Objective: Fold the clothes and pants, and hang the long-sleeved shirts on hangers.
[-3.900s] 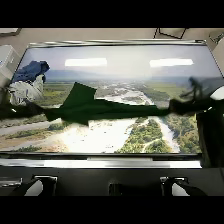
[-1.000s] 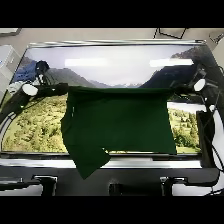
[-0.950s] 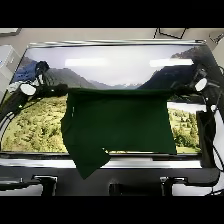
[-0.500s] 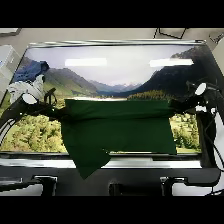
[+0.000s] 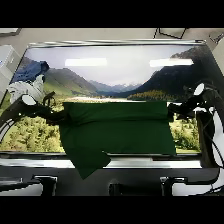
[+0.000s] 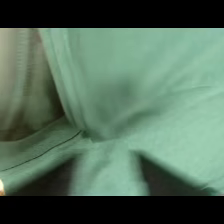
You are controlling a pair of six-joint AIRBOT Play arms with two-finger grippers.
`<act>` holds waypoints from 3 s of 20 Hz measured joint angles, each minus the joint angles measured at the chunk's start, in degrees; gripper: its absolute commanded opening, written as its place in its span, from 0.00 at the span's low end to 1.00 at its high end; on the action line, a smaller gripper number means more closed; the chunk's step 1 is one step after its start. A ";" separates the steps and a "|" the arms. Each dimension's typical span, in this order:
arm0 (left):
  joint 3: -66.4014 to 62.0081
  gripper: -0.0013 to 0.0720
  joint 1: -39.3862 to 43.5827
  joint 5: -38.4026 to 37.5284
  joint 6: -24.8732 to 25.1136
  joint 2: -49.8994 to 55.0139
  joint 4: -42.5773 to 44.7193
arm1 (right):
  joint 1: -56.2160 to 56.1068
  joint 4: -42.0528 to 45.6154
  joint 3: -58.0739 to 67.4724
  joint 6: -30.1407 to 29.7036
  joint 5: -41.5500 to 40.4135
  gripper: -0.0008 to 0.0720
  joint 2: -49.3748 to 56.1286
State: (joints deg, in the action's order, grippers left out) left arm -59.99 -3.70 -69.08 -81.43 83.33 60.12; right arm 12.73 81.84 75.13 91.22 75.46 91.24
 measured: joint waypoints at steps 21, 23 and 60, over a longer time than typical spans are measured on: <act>37.92 0.62 -5.42 -5.33 4.26 -23.30 -6.03 | 11.32 -1.97 -7.45 -2.36 17.11 0.79 -10.91; 39.74 0.62 -2.56 -2.99 3.04 -23.52 -7.93 | 11.32 -2.10 -7.56 -2.56 17.09 0.79 -10.93; 24.17 0.05 -1.75 -0.83 0.26 -24.39 -7.23 | 8.59 -9.49 -15.56 -5.79 7.98 0.06 -11.45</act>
State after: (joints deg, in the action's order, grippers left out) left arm -35.81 -5.45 -69.91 -81.17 58.94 52.88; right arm 21.32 72.36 59.57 85.43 83.44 79.79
